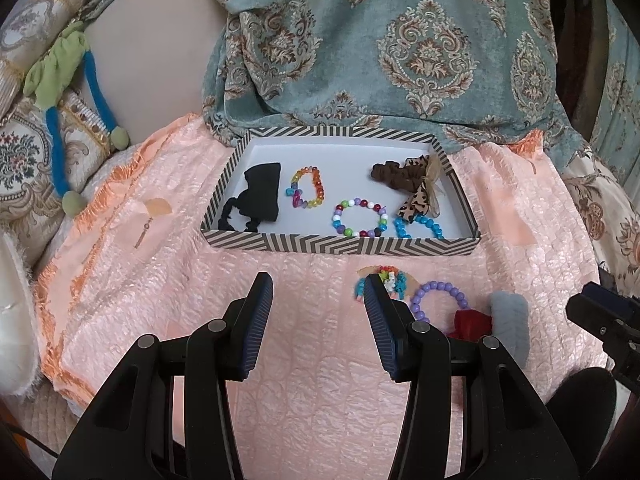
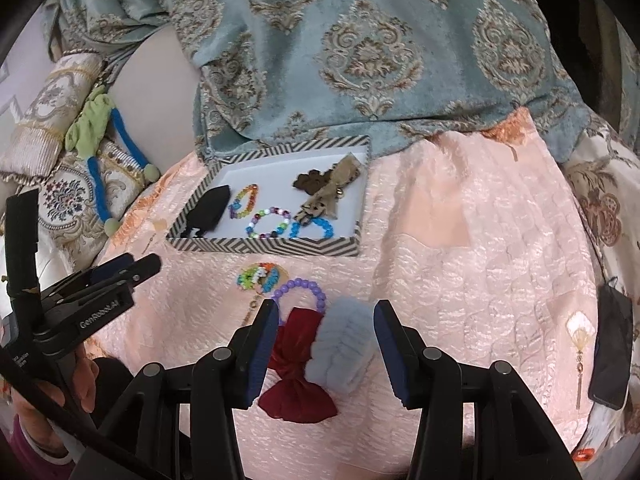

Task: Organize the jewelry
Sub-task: 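Withdraw both open tools from the tray over the remaining items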

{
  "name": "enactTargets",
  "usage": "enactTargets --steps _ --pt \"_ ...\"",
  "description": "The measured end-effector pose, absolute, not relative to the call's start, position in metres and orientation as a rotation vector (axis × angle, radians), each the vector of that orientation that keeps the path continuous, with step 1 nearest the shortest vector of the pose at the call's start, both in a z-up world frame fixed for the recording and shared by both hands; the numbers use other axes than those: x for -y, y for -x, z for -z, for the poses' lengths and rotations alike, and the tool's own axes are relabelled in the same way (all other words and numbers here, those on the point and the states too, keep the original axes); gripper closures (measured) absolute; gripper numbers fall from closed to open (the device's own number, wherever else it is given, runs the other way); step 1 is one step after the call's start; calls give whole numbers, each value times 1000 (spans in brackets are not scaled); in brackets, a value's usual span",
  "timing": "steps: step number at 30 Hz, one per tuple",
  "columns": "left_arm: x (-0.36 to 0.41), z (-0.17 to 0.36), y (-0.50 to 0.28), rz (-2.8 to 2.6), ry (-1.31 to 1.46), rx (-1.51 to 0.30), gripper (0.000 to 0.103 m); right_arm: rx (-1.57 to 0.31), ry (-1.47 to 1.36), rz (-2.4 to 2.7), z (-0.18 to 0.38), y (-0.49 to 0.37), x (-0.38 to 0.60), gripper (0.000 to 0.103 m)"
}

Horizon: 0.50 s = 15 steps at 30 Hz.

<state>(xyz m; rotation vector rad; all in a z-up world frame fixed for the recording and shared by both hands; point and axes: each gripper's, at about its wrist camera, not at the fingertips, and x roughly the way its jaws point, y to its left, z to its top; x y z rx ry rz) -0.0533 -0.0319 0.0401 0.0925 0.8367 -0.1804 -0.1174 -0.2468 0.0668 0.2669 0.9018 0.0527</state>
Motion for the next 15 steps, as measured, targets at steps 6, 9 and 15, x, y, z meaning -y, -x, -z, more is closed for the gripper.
enactTargets --steps 6,9,15 --pt "25 -32 45 173 -66 -868 56 -919 -318 -18 -59 115 262 55" --pt "26 -28 44 174 -73 -878 56 -922 -325 -26 -57 114 263 55" --pt "24 -14 34 196 -46 -937 56 -982 -328 -41 -33 109 259 38"
